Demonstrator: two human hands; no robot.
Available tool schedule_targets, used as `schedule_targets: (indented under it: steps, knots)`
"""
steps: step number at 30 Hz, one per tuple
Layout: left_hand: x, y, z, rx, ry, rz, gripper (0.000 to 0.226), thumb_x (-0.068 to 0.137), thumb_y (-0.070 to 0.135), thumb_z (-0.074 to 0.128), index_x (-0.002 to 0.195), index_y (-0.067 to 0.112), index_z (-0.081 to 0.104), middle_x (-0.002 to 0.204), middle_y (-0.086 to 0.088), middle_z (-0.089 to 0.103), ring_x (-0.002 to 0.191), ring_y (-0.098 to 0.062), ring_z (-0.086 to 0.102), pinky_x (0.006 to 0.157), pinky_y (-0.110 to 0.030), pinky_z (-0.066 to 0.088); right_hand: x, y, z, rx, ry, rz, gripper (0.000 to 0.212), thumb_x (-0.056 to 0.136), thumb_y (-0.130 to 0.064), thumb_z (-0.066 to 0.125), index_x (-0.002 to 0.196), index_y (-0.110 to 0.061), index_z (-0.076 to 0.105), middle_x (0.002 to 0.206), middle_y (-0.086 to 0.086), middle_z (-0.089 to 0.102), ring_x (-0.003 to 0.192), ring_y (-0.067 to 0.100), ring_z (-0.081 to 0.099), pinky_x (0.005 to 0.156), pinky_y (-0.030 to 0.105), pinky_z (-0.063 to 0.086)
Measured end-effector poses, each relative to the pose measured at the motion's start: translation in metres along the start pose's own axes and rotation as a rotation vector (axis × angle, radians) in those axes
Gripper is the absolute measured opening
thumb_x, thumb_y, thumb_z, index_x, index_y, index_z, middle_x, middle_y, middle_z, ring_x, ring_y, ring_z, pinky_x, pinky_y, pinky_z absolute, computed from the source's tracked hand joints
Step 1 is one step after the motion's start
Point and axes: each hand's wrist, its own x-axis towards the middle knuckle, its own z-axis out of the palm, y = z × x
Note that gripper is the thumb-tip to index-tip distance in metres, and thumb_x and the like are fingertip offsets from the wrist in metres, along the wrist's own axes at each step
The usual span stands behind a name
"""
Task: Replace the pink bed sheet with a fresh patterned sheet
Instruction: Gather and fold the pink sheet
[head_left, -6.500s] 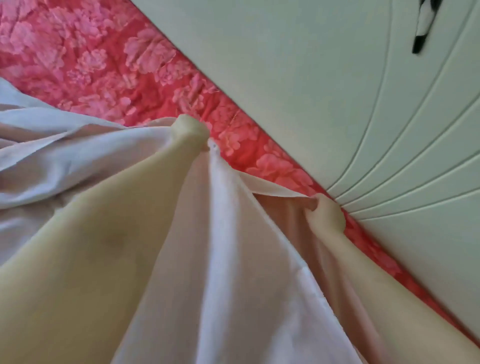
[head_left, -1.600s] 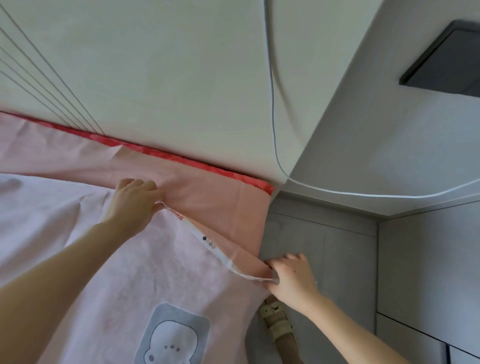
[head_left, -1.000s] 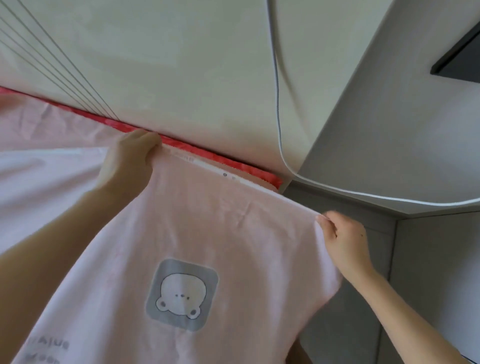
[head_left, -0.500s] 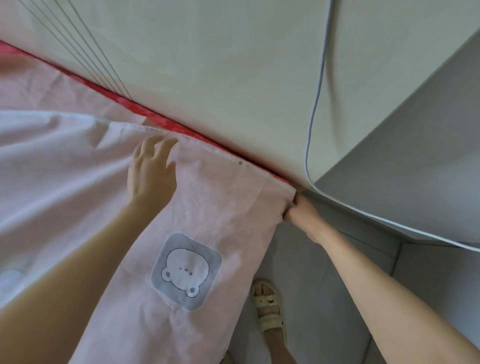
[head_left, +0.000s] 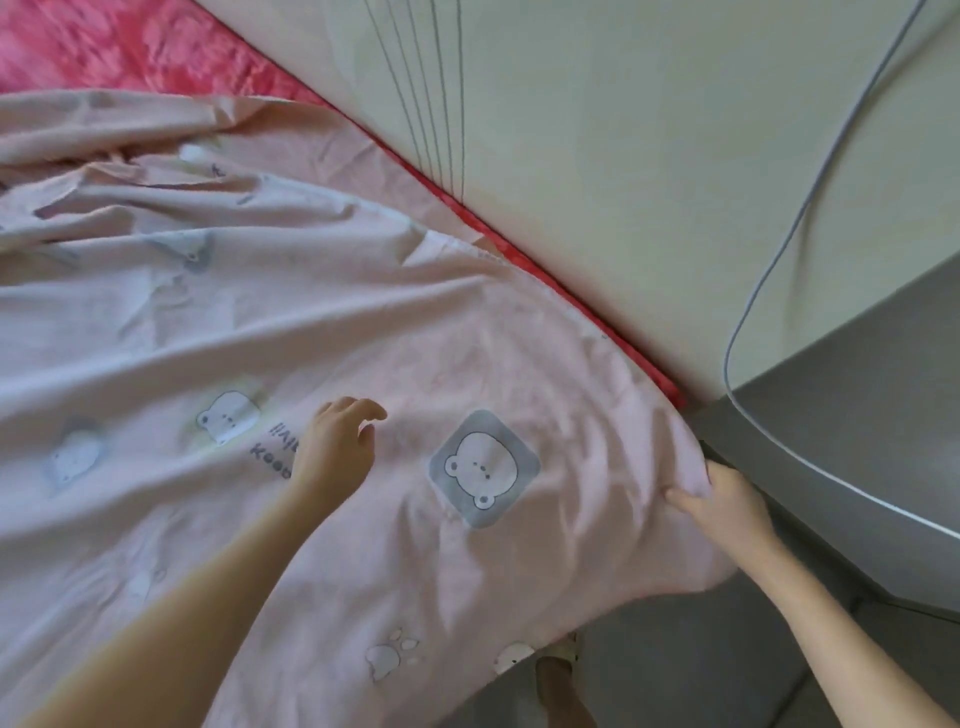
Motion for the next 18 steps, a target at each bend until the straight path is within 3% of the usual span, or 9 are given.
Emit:
schedule_targets:
  steps: [3,5,8,11,14,18]
  knots:
    - [-0.044,-0.004,-0.025,-0.135,-0.050,-0.128,0.019,0.089,0.004,0.054,0.100,0.010,0.069,0.098,-0.006,0.067,0.091,-0.024,0.060,0.077,-0.028,0.043,-0.062,-0.042,0.001,-0.169,0.219,-0.170,0.028,0.082,-0.014,0.062,0.058,-0.011,0.047,0.051,0.003,0.051,0.047,0.016,0.043,0.046,0.024,0.028]
    - [-0.082,-0.004,-0.047,-0.342,-0.117,-0.251,0.014,0.089,0.004,0.055,0.094,0.010,0.067,0.091,-0.005,0.067,0.084,-0.020,0.060,0.071,-0.025,0.044,-0.111,-0.078,0.011,-0.201,0.265,-0.255,0.032,0.081,-0.012,0.061,0.056,-0.015,0.042,0.048,-0.001,0.046,0.046,0.018,0.042,0.046,0.026,0.027]
    - [-0.142,0.002,-0.078,-0.746,-0.279,-0.420,0.012,0.089,0.002,0.055,0.087,0.011,0.063,0.086,-0.011,0.068,0.079,-0.022,0.062,0.076,-0.033,0.052,-0.171,-0.125,0.038,-0.211,0.202,-0.362,0.034,0.080,-0.011,0.059,0.057,-0.020,0.036,0.051,-0.006,0.042,0.050,0.018,0.040,0.048,0.030,0.024]
    - [-0.206,0.007,-0.114,-0.956,-0.375,-0.471,0.008,0.092,0.006,0.055,0.092,0.006,0.063,0.084,-0.009,0.068,0.074,-0.018,0.064,0.077,-0.033,0.055,-0.223,-0.167,0.065,-0.141,0.148,-0.418,0.033,0.078,-0.008,0.058,0.057,-0.016,0.033,0.050,-0.006,0.036,0.046,0.011,0.029,0.046,0.026,0.018]
    - [-0.257,0.002,-0.157,-1.064,-0.321,-0.440,0.008,0.089,0.011,0.060,0.096,0.008,0.063,0.088,-0.006,0.067,0.077,-0.014,0.064,0.076,-0.029,0.054,-0.267,-0.224,0.084,-0.001,0.023,-0.437,0.033,0.073,-0.004,0.060,0.056,-0.013,0.034,0.052,-0.001,0.032,0.049,0.016,0.027,0.046,0.027,0.018]
    - [-0.303,-0.011,-0.209,-1.065,-0.238,-0.373,0.030,0.080,0.040,0.070,0.102,0.020,0.062,0.098,0.002,0.066,0.086,-0.008,0.063,0.081,-0.026,0.051,-0.310,-0.294,0.103,0.138,-0.140,-0.427,0.010,0.068,-0.003,0.061,0.064,-0.007,0.053,0.057,0.002,0.049,0.057,0.021,0.047,0.054,0.033,0.036]
